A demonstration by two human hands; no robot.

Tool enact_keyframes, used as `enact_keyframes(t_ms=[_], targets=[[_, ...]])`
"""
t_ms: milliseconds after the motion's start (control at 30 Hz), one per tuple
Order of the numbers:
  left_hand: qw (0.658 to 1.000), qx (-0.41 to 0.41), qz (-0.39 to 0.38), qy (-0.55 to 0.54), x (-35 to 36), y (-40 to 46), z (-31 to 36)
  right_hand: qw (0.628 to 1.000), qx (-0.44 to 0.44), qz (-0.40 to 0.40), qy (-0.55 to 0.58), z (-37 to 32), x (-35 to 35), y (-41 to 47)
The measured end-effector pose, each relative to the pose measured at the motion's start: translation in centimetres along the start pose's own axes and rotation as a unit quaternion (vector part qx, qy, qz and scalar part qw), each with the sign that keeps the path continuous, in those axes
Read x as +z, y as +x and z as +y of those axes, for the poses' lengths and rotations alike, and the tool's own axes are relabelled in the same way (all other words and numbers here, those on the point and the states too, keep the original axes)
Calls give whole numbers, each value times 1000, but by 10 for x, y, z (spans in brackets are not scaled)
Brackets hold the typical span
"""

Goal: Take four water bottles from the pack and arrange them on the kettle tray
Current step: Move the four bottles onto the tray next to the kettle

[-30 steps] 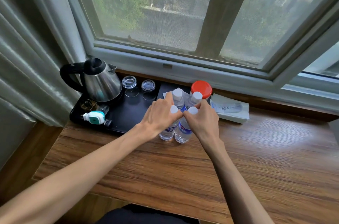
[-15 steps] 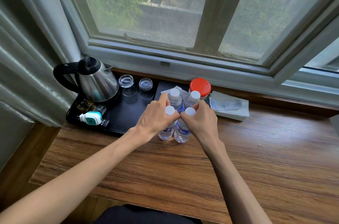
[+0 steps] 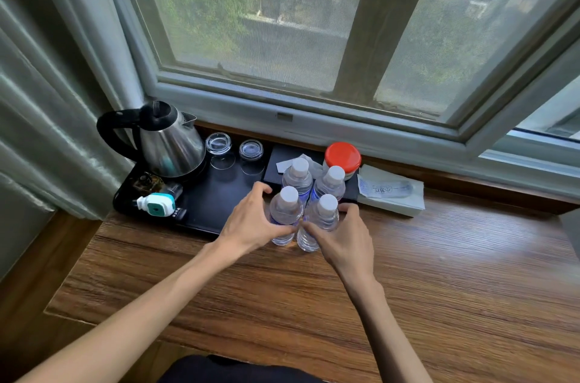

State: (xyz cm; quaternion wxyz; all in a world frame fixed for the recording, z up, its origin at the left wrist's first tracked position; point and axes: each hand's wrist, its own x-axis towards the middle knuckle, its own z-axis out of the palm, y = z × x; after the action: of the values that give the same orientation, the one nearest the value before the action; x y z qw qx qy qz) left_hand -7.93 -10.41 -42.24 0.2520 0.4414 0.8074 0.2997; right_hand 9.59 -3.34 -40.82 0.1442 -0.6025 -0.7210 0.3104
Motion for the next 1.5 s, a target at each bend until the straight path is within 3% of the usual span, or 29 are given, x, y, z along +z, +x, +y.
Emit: enact_keyframes(t_ms=[267,433,1033,1500], targets=[[995,1,-80,-61,16,-1,-20,998,-8,-50,46,31,35,-5],[990,-13,-51,-134,37,2,-30,995,-8,-37,87,36,47,-1],[993,-27,19,-114,42,-13,-26,980,6,-22,199,45,59,-10],[989,-7,68,-134,-78,18,-89,974,-66,-6,217,-83,106,-8]])
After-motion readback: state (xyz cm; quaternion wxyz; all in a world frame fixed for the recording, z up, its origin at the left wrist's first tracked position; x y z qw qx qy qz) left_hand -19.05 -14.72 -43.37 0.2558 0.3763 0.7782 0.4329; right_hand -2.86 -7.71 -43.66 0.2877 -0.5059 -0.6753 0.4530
